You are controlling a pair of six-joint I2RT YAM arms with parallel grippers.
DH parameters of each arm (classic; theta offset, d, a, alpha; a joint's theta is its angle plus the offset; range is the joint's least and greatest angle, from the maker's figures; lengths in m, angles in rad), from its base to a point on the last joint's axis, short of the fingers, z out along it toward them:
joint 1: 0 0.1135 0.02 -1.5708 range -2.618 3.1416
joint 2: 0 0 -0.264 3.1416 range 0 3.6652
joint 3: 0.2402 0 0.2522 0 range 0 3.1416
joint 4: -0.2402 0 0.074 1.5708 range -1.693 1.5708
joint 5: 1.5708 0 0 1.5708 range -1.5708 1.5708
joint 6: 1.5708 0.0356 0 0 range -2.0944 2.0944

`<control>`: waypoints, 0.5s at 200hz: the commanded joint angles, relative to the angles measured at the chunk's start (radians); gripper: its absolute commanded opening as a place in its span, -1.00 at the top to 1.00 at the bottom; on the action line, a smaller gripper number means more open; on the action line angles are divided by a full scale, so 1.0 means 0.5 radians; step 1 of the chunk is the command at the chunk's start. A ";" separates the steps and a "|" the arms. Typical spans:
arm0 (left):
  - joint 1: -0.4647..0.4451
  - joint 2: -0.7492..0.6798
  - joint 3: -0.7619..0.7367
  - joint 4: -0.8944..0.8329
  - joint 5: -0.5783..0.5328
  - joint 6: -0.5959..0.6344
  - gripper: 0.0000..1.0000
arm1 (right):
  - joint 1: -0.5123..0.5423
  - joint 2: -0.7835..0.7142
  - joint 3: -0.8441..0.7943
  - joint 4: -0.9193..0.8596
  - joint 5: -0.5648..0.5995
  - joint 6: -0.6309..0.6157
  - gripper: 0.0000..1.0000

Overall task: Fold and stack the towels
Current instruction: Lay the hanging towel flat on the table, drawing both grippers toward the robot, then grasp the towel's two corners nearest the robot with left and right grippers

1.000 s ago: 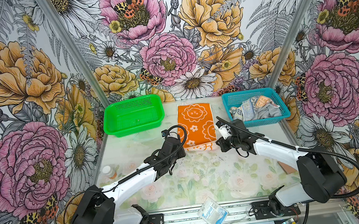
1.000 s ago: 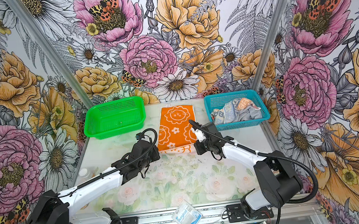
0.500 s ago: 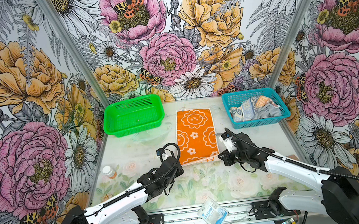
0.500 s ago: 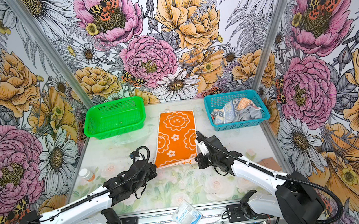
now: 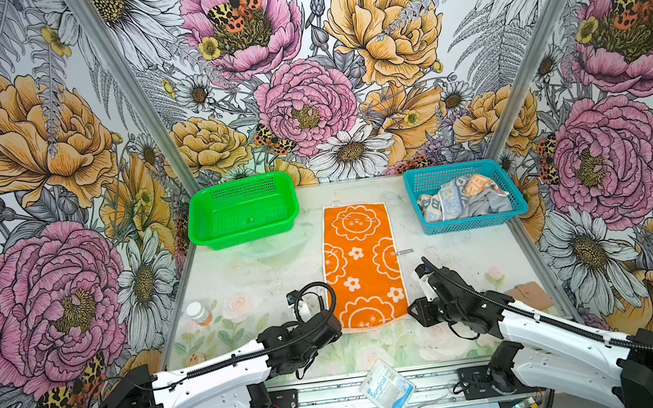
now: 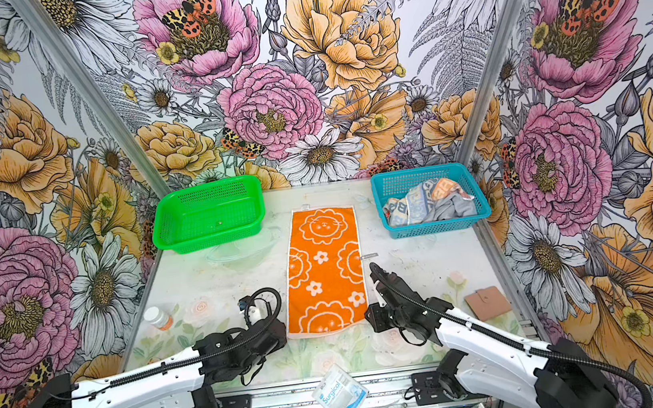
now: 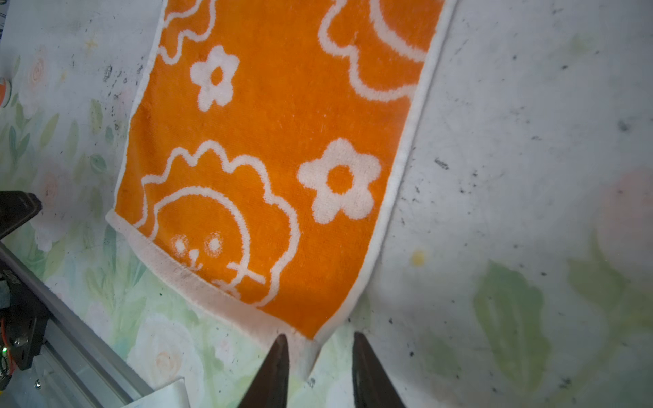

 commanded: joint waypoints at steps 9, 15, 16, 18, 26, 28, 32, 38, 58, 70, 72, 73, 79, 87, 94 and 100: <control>-0.041 0.066 0.152 -0.262 -0.119 0.033 0.03 | 0.074 -0.180 0.022 -0.188 0.043 0.144 0.26; -0.039 0.098 0.180 -0.293 -0.099 0.048 0.03 | 0.082 -0.207 0.030 -0.225 0.042 0.161 0.26; -0.037 0.104 0.181 -0.297 -0.093 0.054 0.03 | 0.083 -0.210 0.032 -0.234 0.044 0.163 0.26; -0.034 0.117 0.186 -0.300 -0.080 0.064 0.03 | 0.086 -0.223 0.033 -0.245 0.045 0.168 0.26; -0.009 0.164 0.195 -0.295 -0.004 0.108 0.05 | 0.087 -0.244 0.034 -0.281 0.044 0.202 0.26; -0.001 0.180 0.198 -0.293 0.019 0.119 0.06 | 0.087 -0.248 0.034 -0.287 0.043 0.211 0.26; 0.021 0.208 0.200 -0.291 0.061 0.145 0.09 | 0.087 -0.250 0.032 -0.292 0.041 0.234 0.26; 0.049 0.248 0.206 -0.278 0.131 0.195 0.11 | 0.090 -0.248 0.024 -0.293 0.027 0.266 0.26; 0.162 0.339 0.206 -0.125 0.312 0.377 0.17 | 0.094 -0.163 0.014 -0.284 -0.003 0.400 0.26; 0.257 0.371 0.156 0.079 0.469 0.466 0.23 | 0.095 -0.098 0.019 -0.283 -0.007 0.433 0.25; 0.274 0.375 0.146 0.118 0.493 0.478 0.24 | 0.094 -0.089 0.018 -0.283 -0.007 0.440 0.25; 0.284 0.380 0.139 0.137 0.507 0.484 0.24 | 0.097 -0.084 0.018 -0.283 -0.008 0.440 0.24; 0.335 0.403 0.108 0.249 0.617 0.521 0.26 | 0.100 -0.061 0.023 -0.281 -0.009 0.449 0.24; 0.395 0.454 0.088 0.350 0.702 0.558 0.31 | 0.100 -0.036 0.026 -0.271 -0.024 0.458 0.23; 0.423 0.503 0.088 0.427 0.752 0.605 0.32 | 0.100 -0.017 0.025 -0.267 -0.034 0.467 0.23; 0.431 0.544 0.104 0.457 0.773 0.633 0.32 | 0.102 -0.015 0.020 -0.255 -0.044 0.475 0.22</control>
